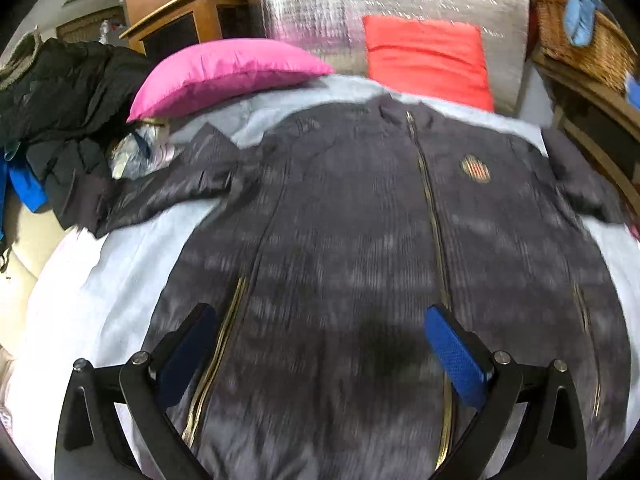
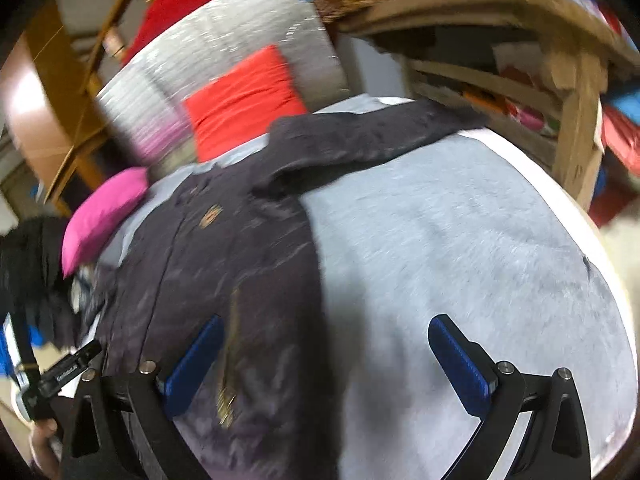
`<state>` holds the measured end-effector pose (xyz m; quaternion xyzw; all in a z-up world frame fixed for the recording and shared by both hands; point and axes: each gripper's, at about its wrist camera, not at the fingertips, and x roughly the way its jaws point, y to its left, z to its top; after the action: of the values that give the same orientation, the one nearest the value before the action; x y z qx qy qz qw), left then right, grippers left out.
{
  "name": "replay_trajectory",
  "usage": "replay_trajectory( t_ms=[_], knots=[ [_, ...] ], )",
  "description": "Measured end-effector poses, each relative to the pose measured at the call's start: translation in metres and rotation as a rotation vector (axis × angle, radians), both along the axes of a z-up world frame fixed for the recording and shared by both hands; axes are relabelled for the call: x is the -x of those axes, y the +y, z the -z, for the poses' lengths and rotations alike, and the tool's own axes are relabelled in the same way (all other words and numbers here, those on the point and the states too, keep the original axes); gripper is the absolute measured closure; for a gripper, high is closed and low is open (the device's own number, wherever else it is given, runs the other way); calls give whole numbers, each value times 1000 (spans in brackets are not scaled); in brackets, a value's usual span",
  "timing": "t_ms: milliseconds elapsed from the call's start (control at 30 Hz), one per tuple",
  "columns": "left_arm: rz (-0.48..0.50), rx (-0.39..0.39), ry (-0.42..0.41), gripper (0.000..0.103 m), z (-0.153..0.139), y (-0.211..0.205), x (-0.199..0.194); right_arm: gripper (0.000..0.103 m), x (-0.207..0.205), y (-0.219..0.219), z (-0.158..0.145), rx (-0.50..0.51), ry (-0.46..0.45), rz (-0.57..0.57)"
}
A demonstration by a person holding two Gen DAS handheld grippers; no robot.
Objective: Fold large clothes
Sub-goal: 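Grasp the jacket sleeve near its cuff with the right gripper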
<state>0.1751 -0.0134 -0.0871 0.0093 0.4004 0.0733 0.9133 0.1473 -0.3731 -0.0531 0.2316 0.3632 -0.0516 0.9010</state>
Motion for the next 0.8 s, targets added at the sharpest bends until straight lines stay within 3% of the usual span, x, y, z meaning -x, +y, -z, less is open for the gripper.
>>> replay_trajectory(
  t_ms=[167, 267, 367, 400, 500, 800],
  knots=[
    [-1, 22, -33, 0, 12, 1, -29, 0, -30, -25, 2, 12, 2, 24],
    [6, 11, -4, 0, 37, -1, -38, 0, -50, -35, 1, -17, -21, 10],
    [15, -1, 72, 0, 72, -3, -44, 0, -71, -52, 6, -146, -31, 14],
    [13, 5, 67, 0, 73, -3, -43, 0, -81, -63, 12, -250, -39, 21],
    [25, -17, 29, 0, 71, -9, -39, 0, -104, -87, 27, -412, -23, 84],
    [30, 88, 19, 0, 75, 1, -38, 0, -169, -138, 24, -533, -138, 203]
  ],
)
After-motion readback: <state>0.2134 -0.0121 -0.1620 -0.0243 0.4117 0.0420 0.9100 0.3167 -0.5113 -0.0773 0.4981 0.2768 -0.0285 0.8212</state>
